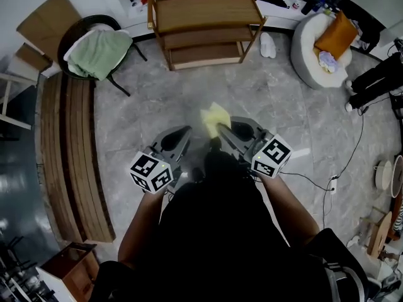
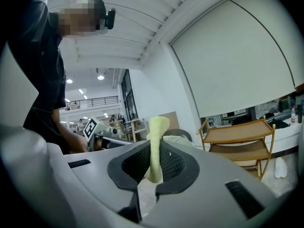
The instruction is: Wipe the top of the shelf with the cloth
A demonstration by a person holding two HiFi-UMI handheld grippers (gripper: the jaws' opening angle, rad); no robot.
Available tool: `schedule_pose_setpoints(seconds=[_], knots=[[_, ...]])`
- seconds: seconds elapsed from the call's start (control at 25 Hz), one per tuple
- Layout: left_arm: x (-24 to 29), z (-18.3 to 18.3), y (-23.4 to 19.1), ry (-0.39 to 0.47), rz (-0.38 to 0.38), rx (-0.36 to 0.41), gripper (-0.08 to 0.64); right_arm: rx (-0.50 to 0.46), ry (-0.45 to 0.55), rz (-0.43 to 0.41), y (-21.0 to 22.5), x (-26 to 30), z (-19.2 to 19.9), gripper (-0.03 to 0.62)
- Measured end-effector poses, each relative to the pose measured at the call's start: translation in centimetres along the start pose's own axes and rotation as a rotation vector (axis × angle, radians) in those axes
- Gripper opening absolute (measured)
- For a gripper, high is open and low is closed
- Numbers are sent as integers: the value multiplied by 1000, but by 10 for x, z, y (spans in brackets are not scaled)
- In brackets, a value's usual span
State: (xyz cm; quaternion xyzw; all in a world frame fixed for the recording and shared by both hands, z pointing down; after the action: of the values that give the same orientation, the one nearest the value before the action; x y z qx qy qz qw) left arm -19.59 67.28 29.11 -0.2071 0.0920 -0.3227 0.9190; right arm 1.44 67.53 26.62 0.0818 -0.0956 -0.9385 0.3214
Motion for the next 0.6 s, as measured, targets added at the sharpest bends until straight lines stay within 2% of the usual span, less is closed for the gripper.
schedule_pose_setpoints(seconds=[0.16, 0.36, 0.6], knots=[[25, -9, -11, 0, -1, 9, 12, -19, -14, 6, 29, 5, -5, 44], [67, -17, -40, -13, -27, -5, 12, -12, -5, 9, 86, 21, -16, 44], [118, -39, -60, -27, -91, -10, 12, 21, 28, 1, 152, 30, -36, 44]])
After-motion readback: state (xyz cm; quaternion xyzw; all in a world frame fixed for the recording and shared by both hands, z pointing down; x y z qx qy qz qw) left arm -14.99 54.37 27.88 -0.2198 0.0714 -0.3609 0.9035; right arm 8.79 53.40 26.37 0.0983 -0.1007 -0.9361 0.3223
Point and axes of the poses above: the fingertips, and each gripper's own axes: x forward along the fingers, y to its right, z out of its underside, the point moved 8 cm from there along -x, backward along the fingers, and after that the axes turned 13 degrees about y, right-handed, at the moved point
